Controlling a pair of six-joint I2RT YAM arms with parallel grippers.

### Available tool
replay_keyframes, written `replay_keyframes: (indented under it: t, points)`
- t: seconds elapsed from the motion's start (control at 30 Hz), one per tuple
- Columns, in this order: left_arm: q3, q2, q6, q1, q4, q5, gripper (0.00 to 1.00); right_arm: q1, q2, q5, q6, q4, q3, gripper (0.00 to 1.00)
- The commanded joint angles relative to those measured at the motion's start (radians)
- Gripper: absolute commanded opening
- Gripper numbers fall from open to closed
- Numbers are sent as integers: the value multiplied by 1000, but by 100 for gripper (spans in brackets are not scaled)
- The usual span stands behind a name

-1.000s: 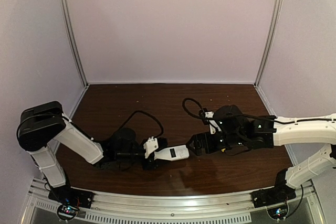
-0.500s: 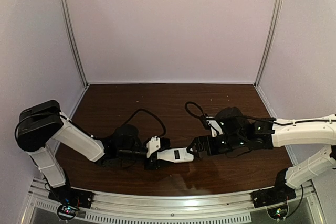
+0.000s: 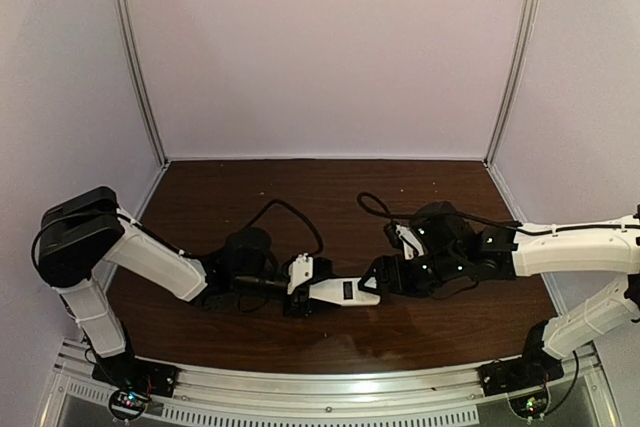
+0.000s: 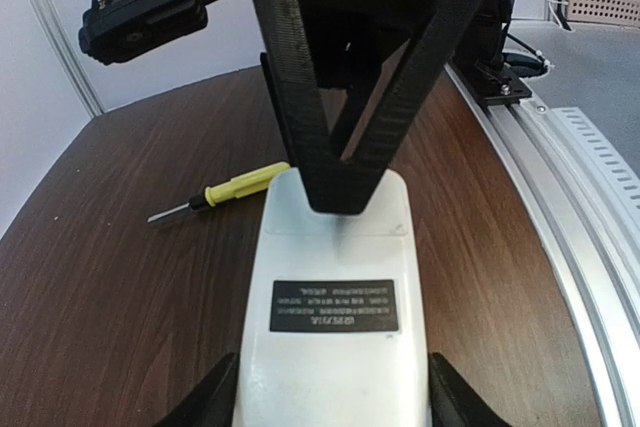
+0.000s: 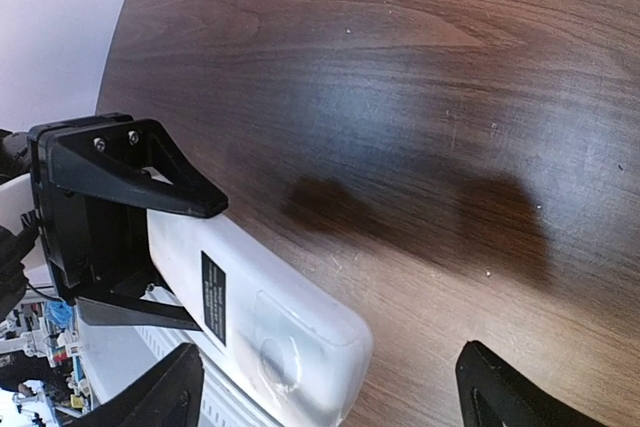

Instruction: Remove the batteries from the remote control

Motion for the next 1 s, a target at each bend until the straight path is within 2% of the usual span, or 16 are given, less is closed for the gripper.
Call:
replay_keyframes:
  t: [0.0,0.5,0.97]
  points:
    - [25,17,21,24,28,64,0,-10,-5,20,41,-16,5,87]
    - [50,59,4,31,35,92,0,-13,19,-5,82,27,-15,68]
    - [67,84,1,35,38,96,0,-13,39,-10,121,53,-40,59]
